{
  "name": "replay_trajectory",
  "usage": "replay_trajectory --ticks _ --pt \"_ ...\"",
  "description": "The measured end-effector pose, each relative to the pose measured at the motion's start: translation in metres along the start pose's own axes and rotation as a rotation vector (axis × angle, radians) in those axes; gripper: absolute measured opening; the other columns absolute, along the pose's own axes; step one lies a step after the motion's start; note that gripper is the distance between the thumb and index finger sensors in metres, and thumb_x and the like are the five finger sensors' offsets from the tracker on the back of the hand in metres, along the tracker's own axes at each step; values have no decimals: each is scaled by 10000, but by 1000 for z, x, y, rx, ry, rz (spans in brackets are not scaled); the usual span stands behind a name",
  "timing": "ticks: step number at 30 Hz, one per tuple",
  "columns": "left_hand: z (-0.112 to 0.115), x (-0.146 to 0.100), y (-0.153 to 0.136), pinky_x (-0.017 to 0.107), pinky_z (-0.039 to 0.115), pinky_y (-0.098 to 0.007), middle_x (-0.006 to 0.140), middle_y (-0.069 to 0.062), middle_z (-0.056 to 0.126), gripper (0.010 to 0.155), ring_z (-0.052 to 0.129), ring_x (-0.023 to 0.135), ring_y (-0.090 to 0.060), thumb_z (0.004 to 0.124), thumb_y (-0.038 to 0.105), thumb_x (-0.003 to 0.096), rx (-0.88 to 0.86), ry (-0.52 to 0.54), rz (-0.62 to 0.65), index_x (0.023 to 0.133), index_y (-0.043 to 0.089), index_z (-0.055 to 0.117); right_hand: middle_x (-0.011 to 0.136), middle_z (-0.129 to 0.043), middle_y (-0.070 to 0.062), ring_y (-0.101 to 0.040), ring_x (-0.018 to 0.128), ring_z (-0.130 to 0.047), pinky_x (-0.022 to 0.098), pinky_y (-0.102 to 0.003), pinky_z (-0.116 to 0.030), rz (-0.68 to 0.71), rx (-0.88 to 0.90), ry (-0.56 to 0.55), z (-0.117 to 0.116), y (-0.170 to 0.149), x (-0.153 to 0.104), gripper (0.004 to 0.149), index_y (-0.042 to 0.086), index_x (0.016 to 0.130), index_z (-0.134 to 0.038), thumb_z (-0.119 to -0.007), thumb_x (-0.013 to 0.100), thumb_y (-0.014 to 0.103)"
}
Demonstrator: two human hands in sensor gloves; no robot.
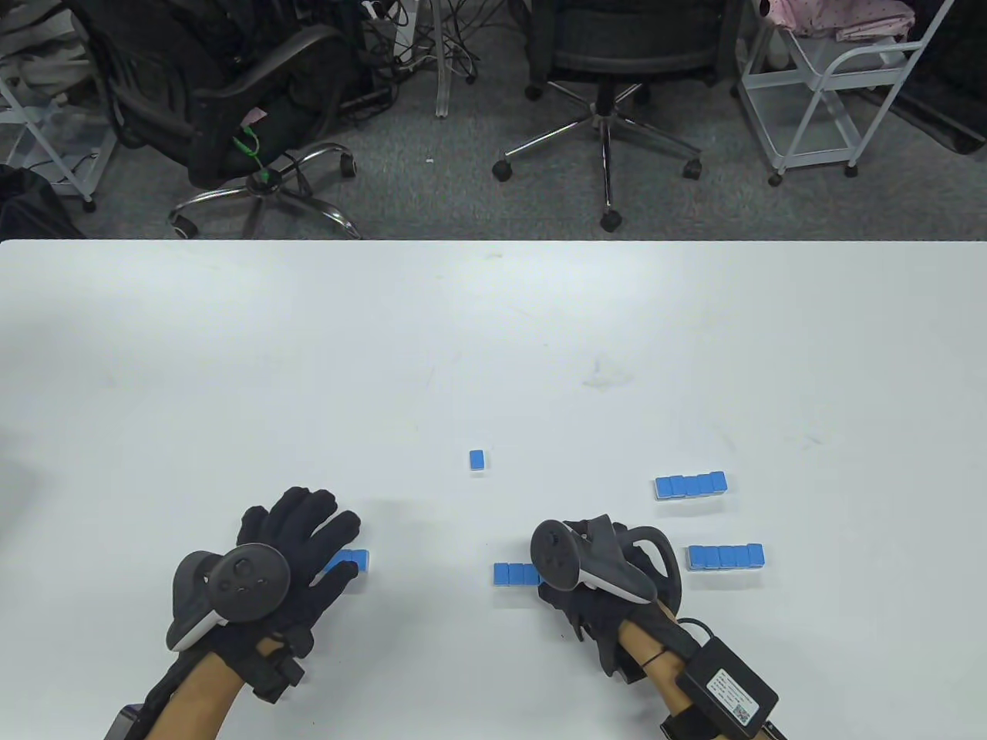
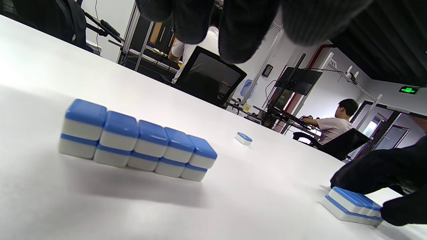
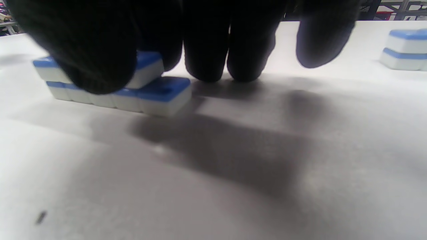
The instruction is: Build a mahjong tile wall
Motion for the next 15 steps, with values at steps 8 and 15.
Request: replay_trajectory --ticks 8,15 --pt "-1 -3 0 773 208 -681 1211 -4 438 632 308 1141 -324 646 585 484 0 7 2 1074 357 619 1013 -707 -79 -389 932 -739 654 -706 -639 1 112 36 4 -9 -2 656 258 929 -617 -788 349 513" --pt "-5 -3 2 774 216 -682 1210 -7 441 633 314 1141 -324 645 585 484 -1 24 10 1073 354 622 878 -888 -28 -336 770 -915 585 -615 -752 -93 119 -211 51 -14 7 565 265 878 -726 -802 361 481"
Point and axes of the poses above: the tracker on the back of each hand, its own y axis roughly to the thumb side, its own x axis roughly from the wrist to the fingertips, z = x × y, the point moved 4 cm from there along x, roughly from the wrist to the fingertips
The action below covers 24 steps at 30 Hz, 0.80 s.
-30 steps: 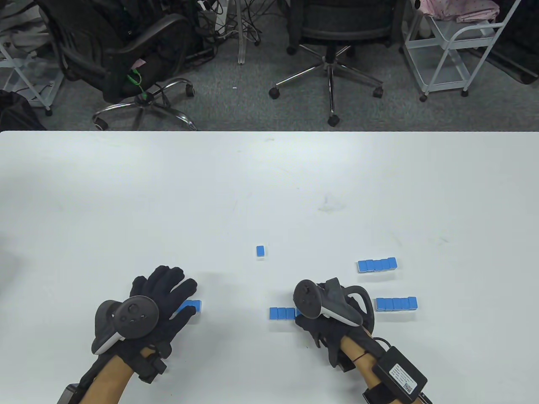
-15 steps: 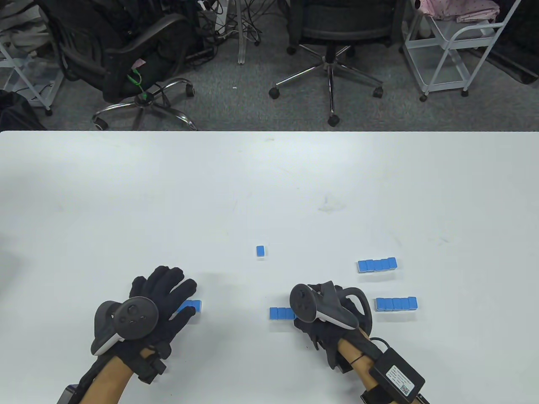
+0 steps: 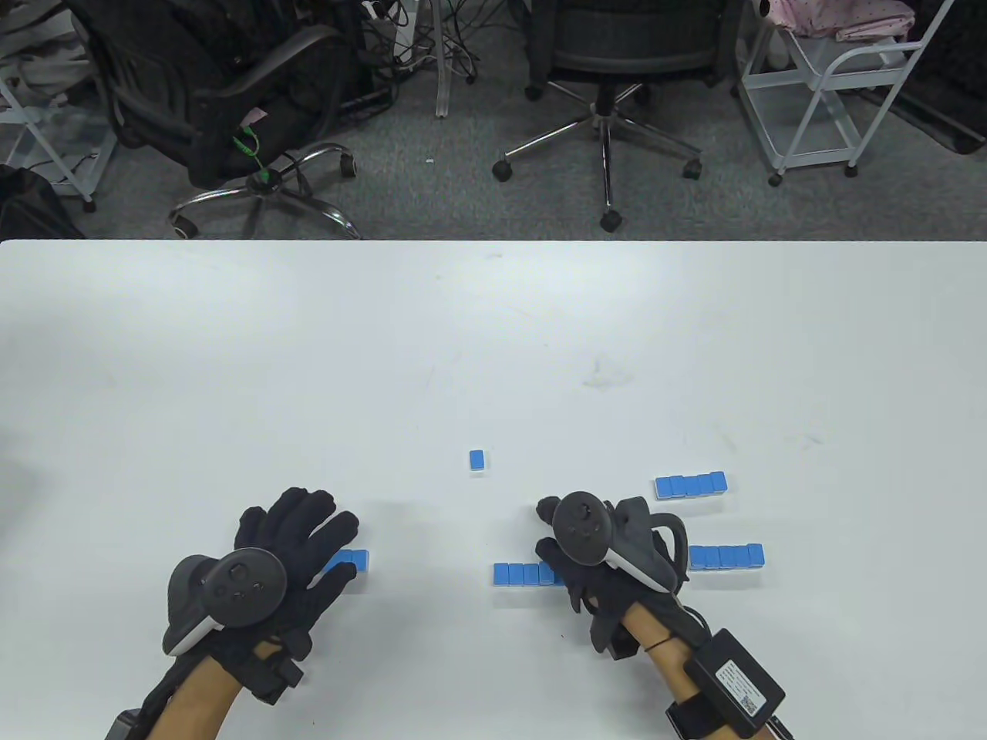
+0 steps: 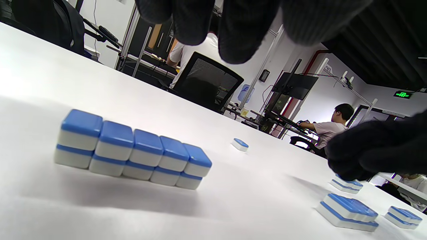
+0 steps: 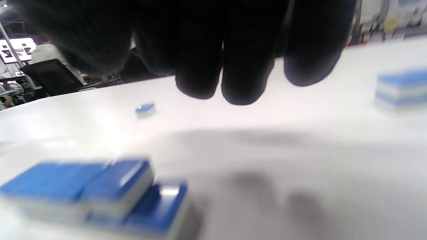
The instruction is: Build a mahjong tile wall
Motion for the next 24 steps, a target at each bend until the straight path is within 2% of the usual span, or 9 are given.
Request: replay_trajectory --ticks 5,9,11,13,16,18,21,23,24 --pt "1 0 0 773 217 -682 1210 -7 442 631 316 1139 -325 645 584 485 2 -4 3 1072 355 622 825 -935 14 -296 724 -950 594 -573 -763 -24 -185 10 17 40 36 551 293 863 -752 -835 351 479" --pt "-1 -1 0 773 219 -682 1209 -8 446 630 319 1139 -326 645 585 484 5 4 6 1070 355 625 740 -988 38 -264 644 -987 560 -529 -792 -14 -300 -47 19 72 65 488 302 807 -812 -867 343 444" --pt "-2 -1 0 773 219 -682 1209 -6 447 632 321 1139 -325 645 585 484 6 8 6 1071 353 625 717 -999 49 -247 618 -996 549 -514 -801 -29 -362 -41 14 82 80 470 310 792 -825 -875 343 437" --pt "-2 0 0 773 220 -682 1207 -7 453 630 321 1139 -325 646 584 484 6 9 6 1069 351 629 746 -982 59 -248 649 -980 566 -516 -788 -51 -398 18 1 89 95 497 320 815 -801 -878 340 444" --pt "-2 1 0 771 226 -682 1204 -10 465 629 330 1136 -329 645 583 484 6 14 7 1067 349 631 937 -836 50 -270 797 -881 633 -534 -726 -131 -456 200 -30 91 114 693 368 955 -599 -874 329 484" --pt "-1 1 2 771 227 -682 1203 -11 466 630 330 1136 -330 646 583 483 1 6 15 1067 346 636 945 -825 52 -269 806 -872 642 -534 -716 -157 -456 257 -42 90 120 711 392 967 -559 -871 335 485" --pt "-2 0 4 770 231 -683 1203 -13 467 630 334 1135 -330 645 584 484 14 11 26 1066 346 635 891 -841 58 -247 772 -900 636 -524 -728 -201 -436 267 -53 85 128 631 389 923 -636 -879 345 458" --pt "-3 1 5 770 233 -683 1203 -14 469 629 336 1135 -330 645 584 484 13 16 29 1066 347 636 763 -939 64 -235 693 -960 600 -514 -764 -195 -380 213 -50 86 130 547 333 845 -752 -915 330 419" --pt "-2 1 5 769 233 -683 1203 -13 469 630 336 1135 -331 645 583 484 12 15 30 1067 345 636 743 -951 62 -227 676 -976 591 -506 -776 -190 -382 240 -50 86 130 540 316 840 -758 -919 334 417"
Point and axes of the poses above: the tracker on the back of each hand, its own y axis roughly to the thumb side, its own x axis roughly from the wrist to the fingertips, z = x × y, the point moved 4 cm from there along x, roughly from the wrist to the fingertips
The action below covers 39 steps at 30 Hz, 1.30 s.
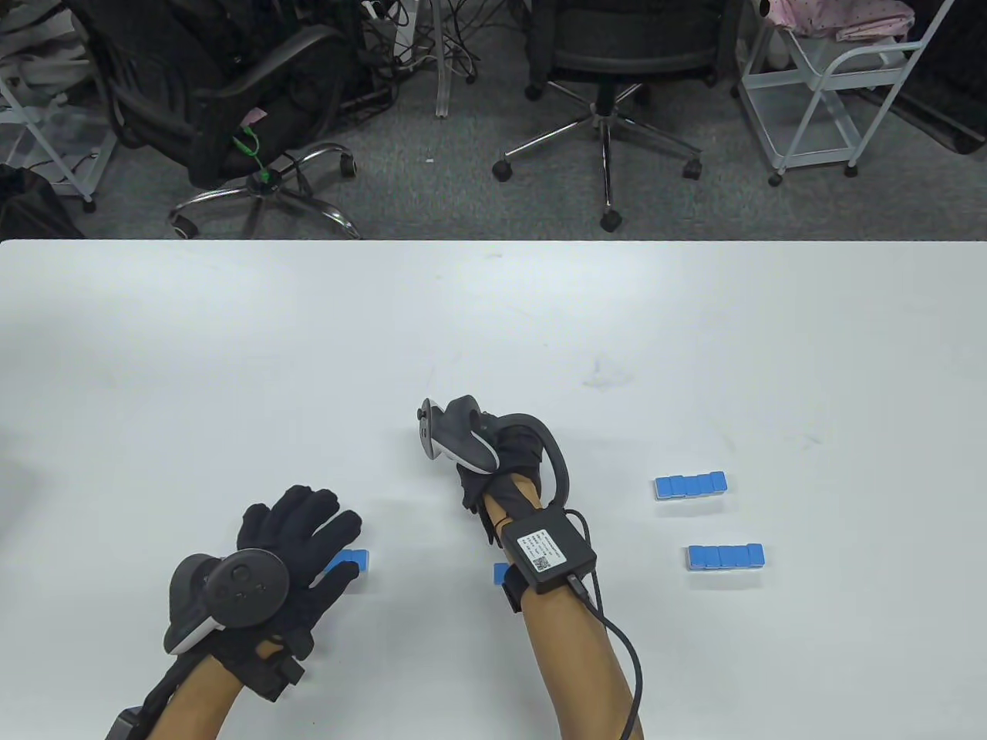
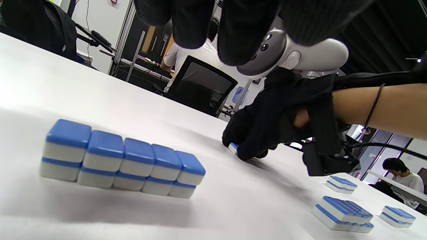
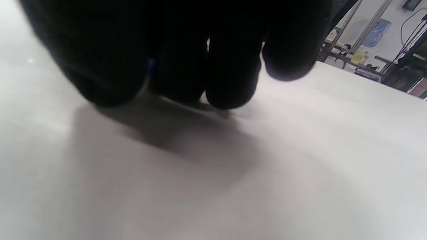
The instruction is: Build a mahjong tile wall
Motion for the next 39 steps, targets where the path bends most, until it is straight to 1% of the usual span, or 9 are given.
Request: replay_trajectory --ticks 1,4,9,12,17,20,23,30,39 --pt "0 0 0 769 232 -683 1203 -13 468 630 334 1135 -332 645 583 484 -1 -2 0 1067 344 636 724 -967 59 -221 658 -992 583 -503 -785 12 -9 10 0 0 -1 563 301 834 -768 -933 310 423" --pt "2 1 0 769 232 -683 1203 -14 465 633 332 1135 -332 645 583 483 -1 -7 -2 1068 342 636 700 -986 57 -212 646 -1015 573 -501 -802 61 -34 36 -4 -7 -4 554 282 827 -778 -911 318 456" --pt "3 0 1 760 204 -687 1204 -19 451 631 314 1132 -336 646 582 485 9 -2 -13 1069 344 631 732 -971 18 -246 673 -1002 575 -536 -789 91 111 134 -17 -50 -15 552 244 843 -771 -880 344 452" --pt "-4 -3 -2 743 182 -693 1201 -33 448 634 299 1123 -353 639 586 488 127 55 -72 1070 336 634 715 -977 -5 -266 640 -1008 547 -534 -800 47 119 -6 -14 -89 -40 566 210 836 -778 -874 338 462" --pt "-9 -4 -8 744 178 -689 1200 -39 438 636 286 1119 -356 636 586 489 98 87 -109 1070 329 634 727 -973 -25 -277 638 -1008 542 -537 -803 93 172 -45 -26 -123 -92 579 182 849 -771 -882 344 441" --pt "-6 -2 -10 744 178 -688 1202 -37 434 635 286 1120 -355 635 586 490 97 69 -117 1071 329 632 732 -971 -26 -277 642 -1008 544 -538 -803 140 190 -57 -40 -125 -114 584 181 852 -769 -894 340 431" --pt "-3 -1 -11 746 177 -687 1202 -36 433 635 287 1121 -352 635 586 489 84 56 -121 1070 331 631 736 -971 -24 -274 648 -1008 550 -539 -802 199 220 -79 -53 -118 -124 586 185 852 -768 -904 332 419" --pt "0 -5 -13 748 176 -687 1205 -33 432 637 286 1125 -348 635 587 490 61 35 -121 1073 330 632 721 -984 -32 -278 630 -1017 559 -546 -795 242 248 -70 -63 -113 -128 585 177 844 -783 -925 321 397" --pt "5 -2 -12 747 170 -688 1205 -30 434 632 282 1125 -347 636 587 489 53 7 -115 1071 340 626 721 -981 -25 -273 632 -1013 570 -544 -787 251 250 -96 -64 -110 -128 589 183 849 -781 -925 319 395"
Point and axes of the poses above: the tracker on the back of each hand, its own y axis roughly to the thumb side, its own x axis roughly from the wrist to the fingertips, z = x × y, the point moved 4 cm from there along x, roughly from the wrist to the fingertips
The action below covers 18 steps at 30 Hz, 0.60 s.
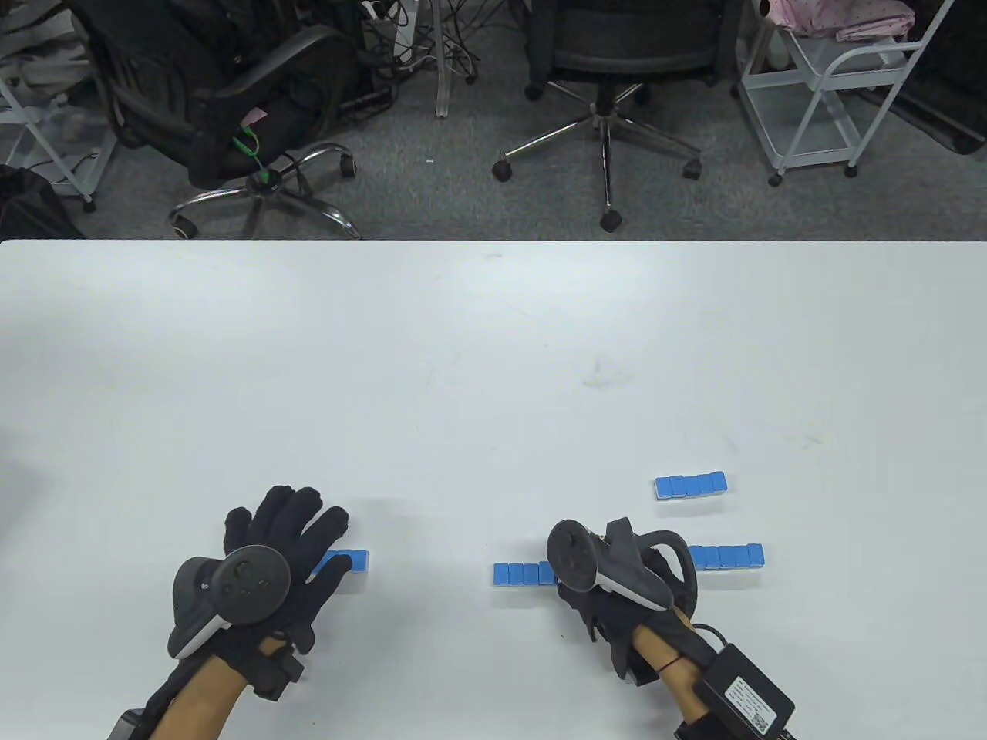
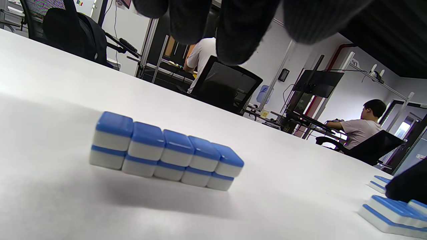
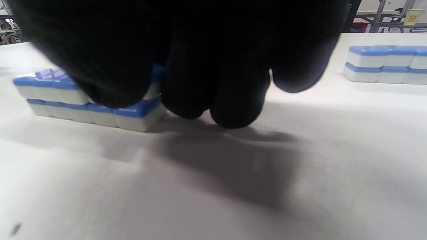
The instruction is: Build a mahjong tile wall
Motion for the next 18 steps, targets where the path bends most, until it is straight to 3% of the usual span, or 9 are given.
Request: replay_trajectory --ticks 18 --pt "0 -1 0 749 174 -687 1206 -27 433 636 284 1128 -344 637 586 488 -17 -17 10 1073 335 630 727 -975 -10 -265 645 -1005 581 -542 -780 3 -37 -9 -1 5 0 593 206 853 -775 -916 319 422"
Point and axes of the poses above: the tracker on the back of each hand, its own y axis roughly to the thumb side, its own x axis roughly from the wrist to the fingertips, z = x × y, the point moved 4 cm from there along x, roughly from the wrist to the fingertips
